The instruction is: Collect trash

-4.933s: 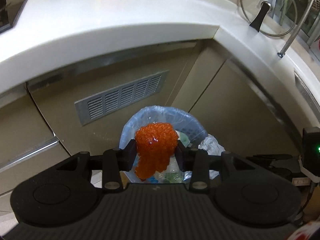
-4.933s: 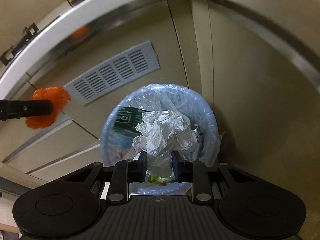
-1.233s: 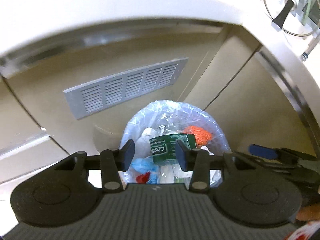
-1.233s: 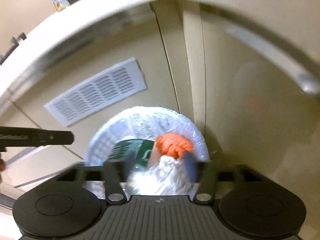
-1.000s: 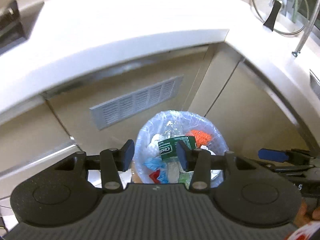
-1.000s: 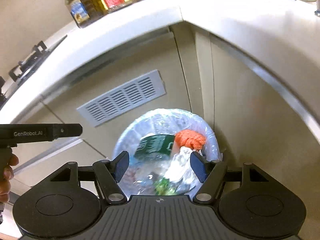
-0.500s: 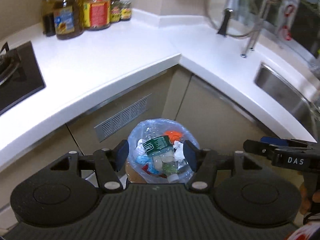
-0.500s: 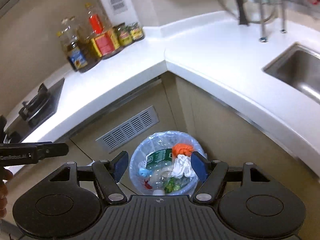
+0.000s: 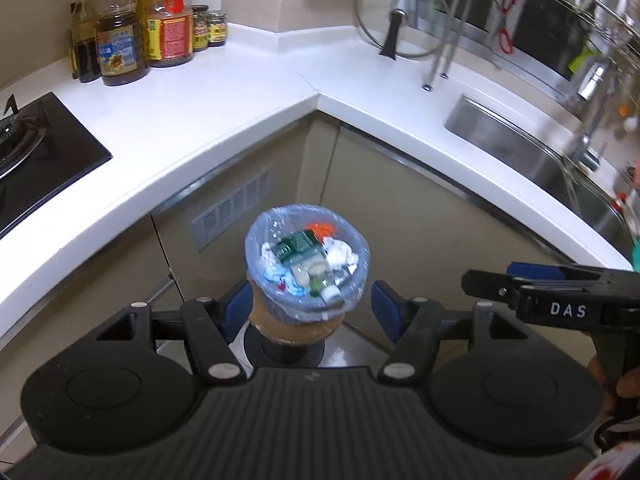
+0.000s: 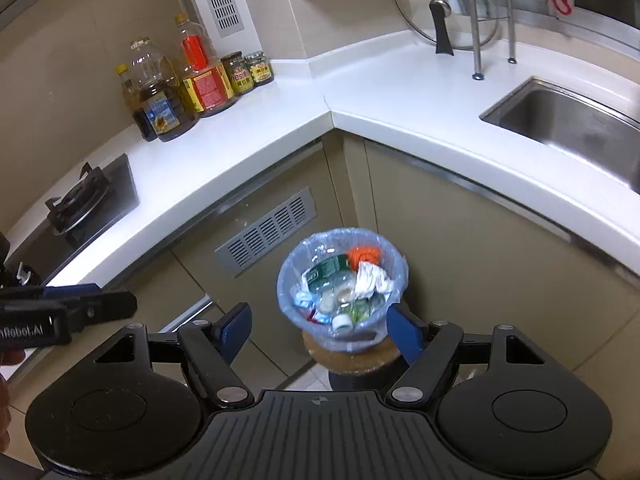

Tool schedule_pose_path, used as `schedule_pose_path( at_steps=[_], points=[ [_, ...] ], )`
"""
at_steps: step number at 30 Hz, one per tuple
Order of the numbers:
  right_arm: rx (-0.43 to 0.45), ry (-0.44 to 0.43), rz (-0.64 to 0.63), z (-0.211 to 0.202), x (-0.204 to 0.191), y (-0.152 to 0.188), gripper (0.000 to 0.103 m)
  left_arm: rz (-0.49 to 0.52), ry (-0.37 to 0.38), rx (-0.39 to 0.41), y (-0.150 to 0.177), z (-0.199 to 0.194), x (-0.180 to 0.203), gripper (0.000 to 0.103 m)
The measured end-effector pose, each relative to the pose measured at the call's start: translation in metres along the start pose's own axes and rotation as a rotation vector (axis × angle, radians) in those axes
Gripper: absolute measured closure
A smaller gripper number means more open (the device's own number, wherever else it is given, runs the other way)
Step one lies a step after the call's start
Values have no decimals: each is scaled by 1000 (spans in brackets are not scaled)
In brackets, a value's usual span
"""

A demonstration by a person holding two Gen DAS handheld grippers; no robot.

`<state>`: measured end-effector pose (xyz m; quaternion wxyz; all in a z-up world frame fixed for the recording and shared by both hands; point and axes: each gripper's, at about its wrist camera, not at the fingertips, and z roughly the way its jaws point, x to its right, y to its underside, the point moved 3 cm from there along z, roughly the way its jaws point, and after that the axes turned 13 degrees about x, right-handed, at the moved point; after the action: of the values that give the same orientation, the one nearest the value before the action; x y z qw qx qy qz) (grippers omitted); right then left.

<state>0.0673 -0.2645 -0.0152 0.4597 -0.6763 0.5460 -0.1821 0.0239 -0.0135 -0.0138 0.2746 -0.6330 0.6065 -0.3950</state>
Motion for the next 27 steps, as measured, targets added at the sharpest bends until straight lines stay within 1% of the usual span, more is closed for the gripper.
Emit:
schedule_pose_path(
  at_steps=[5, 12, 16, 27],
  points=[
    [6, 15, -26, -17, -16, 9, 28, 11, 33, 0, 9, -15, 3, 40],
    [4, 23, -43, -27, -24, 17, 28, 12, 75, -14, 19, -21, 9, 40],
    [-1, 20, -41, -32, -25, 19, 28, 19, 80, -27, 22, -20, 12, 40],
    [14, 20, -49, -38, -26, 16, 28, 19, 65, -17, 19, -19, 15, 40]
  ],
)
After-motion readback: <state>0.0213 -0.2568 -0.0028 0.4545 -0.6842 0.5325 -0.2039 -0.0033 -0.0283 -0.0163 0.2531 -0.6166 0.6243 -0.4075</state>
